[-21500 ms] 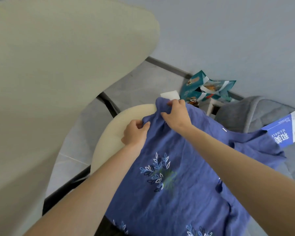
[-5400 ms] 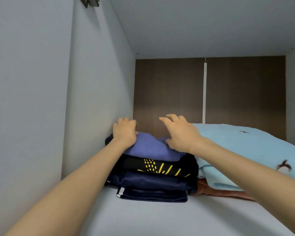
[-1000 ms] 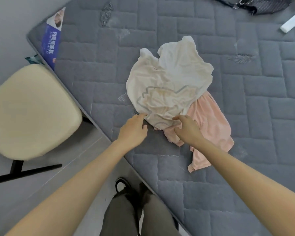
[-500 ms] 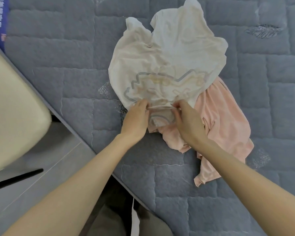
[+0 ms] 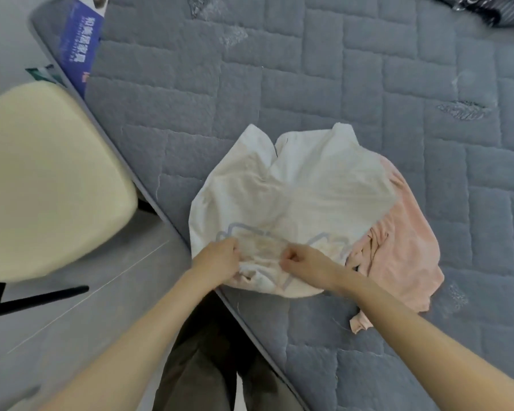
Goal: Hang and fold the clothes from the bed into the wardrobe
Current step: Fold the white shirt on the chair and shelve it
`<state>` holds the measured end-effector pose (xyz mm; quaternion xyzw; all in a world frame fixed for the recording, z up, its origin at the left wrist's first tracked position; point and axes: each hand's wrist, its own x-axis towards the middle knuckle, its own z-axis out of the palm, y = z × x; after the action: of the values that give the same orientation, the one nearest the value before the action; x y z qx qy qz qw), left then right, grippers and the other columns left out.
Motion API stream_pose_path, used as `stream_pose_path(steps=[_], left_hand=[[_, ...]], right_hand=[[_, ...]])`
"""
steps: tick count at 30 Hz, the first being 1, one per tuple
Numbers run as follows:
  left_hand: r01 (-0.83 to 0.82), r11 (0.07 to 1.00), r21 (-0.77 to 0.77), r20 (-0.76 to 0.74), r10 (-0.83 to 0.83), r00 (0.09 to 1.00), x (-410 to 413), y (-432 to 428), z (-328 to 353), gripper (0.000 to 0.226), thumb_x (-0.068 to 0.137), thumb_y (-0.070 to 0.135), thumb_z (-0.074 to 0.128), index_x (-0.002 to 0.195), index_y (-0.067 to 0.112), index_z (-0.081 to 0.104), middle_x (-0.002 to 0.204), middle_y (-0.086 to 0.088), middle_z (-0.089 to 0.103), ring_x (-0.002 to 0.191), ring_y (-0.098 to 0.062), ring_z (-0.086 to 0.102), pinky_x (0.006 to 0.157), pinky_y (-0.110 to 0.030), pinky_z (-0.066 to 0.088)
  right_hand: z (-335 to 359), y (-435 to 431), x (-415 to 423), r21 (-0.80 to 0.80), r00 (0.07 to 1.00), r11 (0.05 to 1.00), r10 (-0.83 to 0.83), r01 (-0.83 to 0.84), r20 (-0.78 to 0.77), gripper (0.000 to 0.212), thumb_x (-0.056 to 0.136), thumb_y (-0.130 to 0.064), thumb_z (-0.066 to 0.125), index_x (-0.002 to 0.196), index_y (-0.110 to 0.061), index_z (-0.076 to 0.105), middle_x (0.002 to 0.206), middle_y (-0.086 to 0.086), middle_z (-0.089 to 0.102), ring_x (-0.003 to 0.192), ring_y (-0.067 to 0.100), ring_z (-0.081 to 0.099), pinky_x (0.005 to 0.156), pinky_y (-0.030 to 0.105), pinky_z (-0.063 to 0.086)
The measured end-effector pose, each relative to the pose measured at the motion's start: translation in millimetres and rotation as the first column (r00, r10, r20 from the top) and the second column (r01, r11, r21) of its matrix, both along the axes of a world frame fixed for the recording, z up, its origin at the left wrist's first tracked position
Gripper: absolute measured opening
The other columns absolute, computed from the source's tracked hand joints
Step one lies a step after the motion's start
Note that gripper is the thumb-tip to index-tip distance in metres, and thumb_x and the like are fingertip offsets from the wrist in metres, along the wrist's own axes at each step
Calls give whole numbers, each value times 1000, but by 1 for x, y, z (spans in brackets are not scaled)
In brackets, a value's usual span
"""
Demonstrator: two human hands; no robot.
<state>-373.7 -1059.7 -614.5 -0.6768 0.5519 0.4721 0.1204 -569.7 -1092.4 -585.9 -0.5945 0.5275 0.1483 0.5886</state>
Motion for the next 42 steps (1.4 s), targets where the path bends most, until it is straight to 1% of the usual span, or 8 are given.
stream_pose_path(steps=[3,11,19,23,26,30,34,42], left_hand=[[-123,989,83,34,121,992,28,37,-11,30,99,24,37,126,15,44,115,-9,56,99,-27,56,77,-33,47],[-505,831,-234,-52,508,860,72,-22,-29,54,96,25,50,145,16,29,149,-10,18,135,-34,20,104,-40,29],[-534,823,-195,-104,524,846,90,-20,-72,20,88,32,61,92,15,49,106,-1,34,106,-22,39,81,-27,34],[-683,706,-188,-387,586,712,110,-9,-70,21,92,27,58,81,13,46,76,3,48,66,-7,44,53,-16,31],[-746,654,-127,-495,610,619,117,-5,-56,23,95,25,55,78,16,41,67,6,43,60,-6,37,54,-19,29],[-851,488,-194,-562,656,504,128,-5,-20,27,93,25,59,81,6,42,71,-1,41,62,-10,34,54,-20,27],[-868,374,-328,-593,633,497,149,-1,38,15,91,28,62,86,17,52,65,4,53,52,-1,40,50,-16,30],[-750,166,-640,-533,607,589,180,42,198,24,98,16,50,80,4,61,67,-1,53,64,-12,44,57,-25,32]], right_hand=[[-5,11,14,19,980,980,197,-197,-31,16,94,-13,47,89,-3,59,86,8,58,82,20,54,71,29,40],[-11,-71,73,-562,991,823,-127,78,-48,22,95,-15,50,115,-15,60,125,2,57,104,20,56,79,23,38],[-62,-111,156,-520,904,759,213,-392,-370,56,88,-17,59,139,-28,39,157,2,15,140,33,14,106,44,26],[-72,-116,157,-454,809,716,266,-530,-525,23,85,-41,64,101,-28,56,150,1,24,137,32,18,110,54,16],[-64,-111,155,-535,816,623,359,-570,-452,27,93,-40,56,78,-22,44,115,-5,54,127,24,34,112,57,10],[-20,-106,164,-767,942,554,266,-323,-204,37,94,-30,55,68,-22,31,60,-12,34,75,26,43,88,44,35],[40,-99,182,-835,971,529,239,-152,-25,32,95,-28,52,72,-17,33,63,-5,41,71,24,38,55,35,23],[191,-52,209,-828,874,554,357,88,331,23,96,-17,52,76,-26,46,98,2,63,103,21,56,84,34,44]])
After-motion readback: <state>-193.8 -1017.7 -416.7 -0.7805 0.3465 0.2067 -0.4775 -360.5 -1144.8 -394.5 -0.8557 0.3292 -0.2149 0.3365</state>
